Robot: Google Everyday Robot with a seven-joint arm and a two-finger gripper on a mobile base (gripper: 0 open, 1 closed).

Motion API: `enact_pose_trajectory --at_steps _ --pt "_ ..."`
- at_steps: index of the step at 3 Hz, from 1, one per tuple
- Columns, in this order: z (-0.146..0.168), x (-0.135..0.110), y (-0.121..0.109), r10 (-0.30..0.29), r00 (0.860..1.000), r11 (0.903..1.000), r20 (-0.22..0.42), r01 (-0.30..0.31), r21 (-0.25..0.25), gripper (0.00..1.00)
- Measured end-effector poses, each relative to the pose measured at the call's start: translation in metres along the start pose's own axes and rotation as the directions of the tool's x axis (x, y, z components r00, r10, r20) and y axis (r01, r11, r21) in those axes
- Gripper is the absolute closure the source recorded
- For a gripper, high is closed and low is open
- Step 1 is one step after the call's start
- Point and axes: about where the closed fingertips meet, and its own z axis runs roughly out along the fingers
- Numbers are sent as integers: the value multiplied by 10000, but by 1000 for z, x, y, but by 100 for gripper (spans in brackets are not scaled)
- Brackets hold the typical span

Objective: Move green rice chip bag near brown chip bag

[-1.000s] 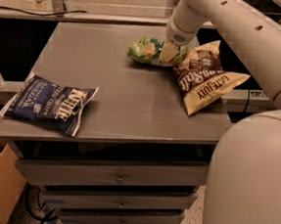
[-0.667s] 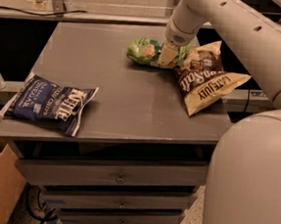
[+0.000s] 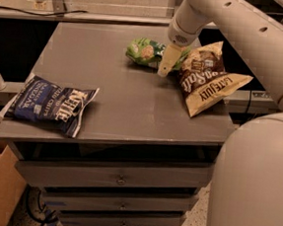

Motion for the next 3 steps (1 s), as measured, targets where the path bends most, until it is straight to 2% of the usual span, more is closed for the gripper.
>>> enact_pose_trajectory --at_steps 1,2,3 --pt "-17 17 -9 1230 9917 9911 378 -1247 465 0" --pt "-45 41 -14 2941 9470 9452 1291 -3082 1078 0" --pt "-73 66 -16 4508 8552 8541 2559 -4966 1549 0"
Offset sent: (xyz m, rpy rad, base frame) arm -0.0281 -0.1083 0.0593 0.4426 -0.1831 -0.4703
